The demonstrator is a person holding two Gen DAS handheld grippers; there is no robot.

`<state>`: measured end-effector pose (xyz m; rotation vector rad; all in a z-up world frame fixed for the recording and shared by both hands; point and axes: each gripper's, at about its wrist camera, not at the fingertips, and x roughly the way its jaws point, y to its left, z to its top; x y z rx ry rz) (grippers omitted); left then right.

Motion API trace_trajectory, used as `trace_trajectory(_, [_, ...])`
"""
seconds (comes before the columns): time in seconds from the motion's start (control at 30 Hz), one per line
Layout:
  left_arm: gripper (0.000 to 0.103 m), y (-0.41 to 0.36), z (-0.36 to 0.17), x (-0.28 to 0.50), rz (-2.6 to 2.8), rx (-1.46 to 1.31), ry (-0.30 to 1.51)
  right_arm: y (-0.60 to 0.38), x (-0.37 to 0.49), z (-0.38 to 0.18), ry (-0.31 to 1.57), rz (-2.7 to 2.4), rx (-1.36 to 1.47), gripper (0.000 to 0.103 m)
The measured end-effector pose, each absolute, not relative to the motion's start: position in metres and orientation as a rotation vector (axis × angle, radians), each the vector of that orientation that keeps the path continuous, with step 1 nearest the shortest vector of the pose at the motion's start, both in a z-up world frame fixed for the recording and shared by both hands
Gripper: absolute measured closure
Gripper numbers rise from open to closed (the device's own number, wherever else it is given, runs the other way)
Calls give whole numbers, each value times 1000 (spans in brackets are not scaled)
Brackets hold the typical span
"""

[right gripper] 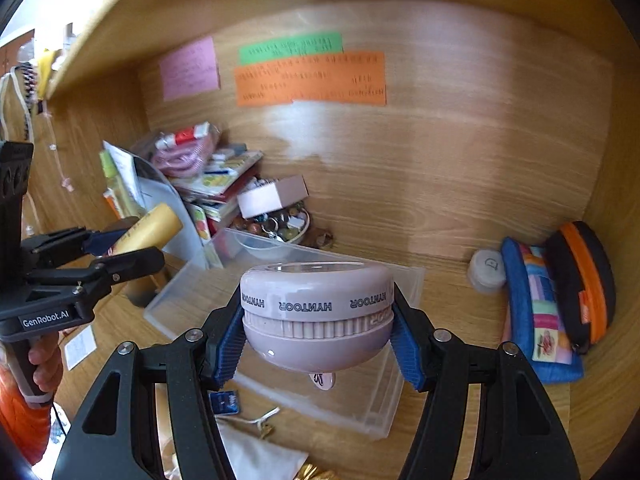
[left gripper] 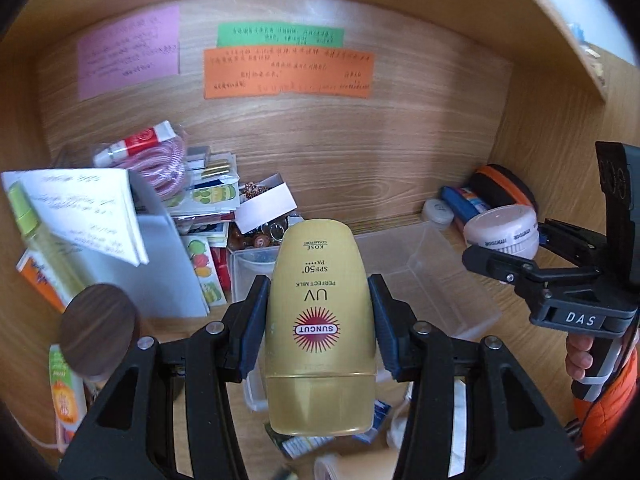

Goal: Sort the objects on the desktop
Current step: 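Carry both items over the clear box and release them inside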

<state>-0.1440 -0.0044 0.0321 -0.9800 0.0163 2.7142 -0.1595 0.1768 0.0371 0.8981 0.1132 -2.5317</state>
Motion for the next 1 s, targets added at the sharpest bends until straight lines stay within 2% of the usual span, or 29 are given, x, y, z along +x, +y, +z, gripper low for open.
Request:
trace_trajectory(0.37, [55, 6, -20, -200, 2586, -1214, 65, 156, -216, -13, 226, -2427, 1133, 43])
trace_trajectory(0.63, [55, 15, -46, -213, 2548, -1300, 187, 143, -232, -34, 333, -2352, 1253, 43])
trace_trajectory(0.67, [56, 15, -47, -214, 2543, -1302, 187, 143, -233, -36, 343, -2344, 1265, 43])
trace_trajectory(0.73, [66, 16, -47, -216, 2529, -1304, 191, 141, -235, -39, 373, -2341, 1281, 43])
trace_trajectory(1.0, [65, 26, -52, -225, 2489, -1334, 269, 129, -239, -50, 471, -2293, 1346, 43])
